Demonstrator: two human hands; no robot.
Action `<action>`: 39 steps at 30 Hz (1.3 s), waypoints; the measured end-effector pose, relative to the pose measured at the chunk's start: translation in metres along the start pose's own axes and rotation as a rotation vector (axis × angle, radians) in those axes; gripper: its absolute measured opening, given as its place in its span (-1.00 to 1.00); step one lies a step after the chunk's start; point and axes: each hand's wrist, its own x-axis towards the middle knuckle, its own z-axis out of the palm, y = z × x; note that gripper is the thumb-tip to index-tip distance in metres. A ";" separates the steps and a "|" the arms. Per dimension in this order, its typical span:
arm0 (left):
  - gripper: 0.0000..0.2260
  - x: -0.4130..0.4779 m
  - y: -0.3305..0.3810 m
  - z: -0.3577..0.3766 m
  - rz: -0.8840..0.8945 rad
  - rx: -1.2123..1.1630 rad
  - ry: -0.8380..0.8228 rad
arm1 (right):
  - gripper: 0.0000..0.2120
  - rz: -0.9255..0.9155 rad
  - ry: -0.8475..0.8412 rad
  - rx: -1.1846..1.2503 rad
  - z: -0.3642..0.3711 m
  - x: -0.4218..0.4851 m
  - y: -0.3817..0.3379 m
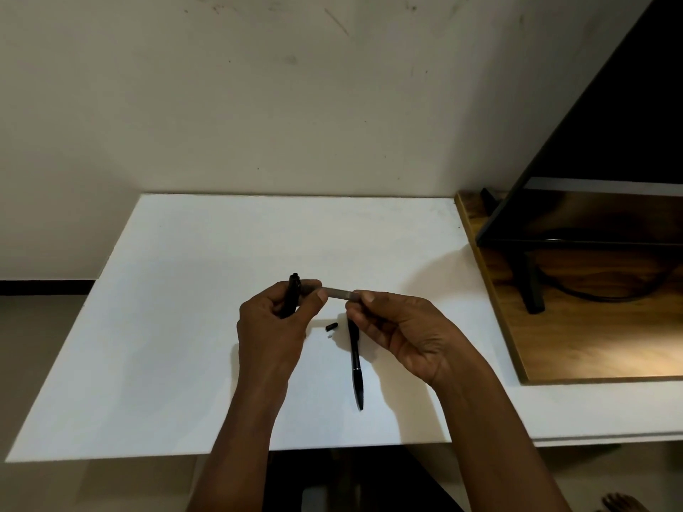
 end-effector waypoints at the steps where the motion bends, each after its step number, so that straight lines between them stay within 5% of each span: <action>1: -0.91 0.000 0.000 0.000 0.002 -0.001 0.003 | -0.91 0.000 -0.004 0.000 0.000 0.000 0.000; 39: -0.95 0.007 -0.018 -0.011 -0.250 0.029 -0.253 | -0.96 -0.497 0.168 -0.465 0.000 0.001 -0.004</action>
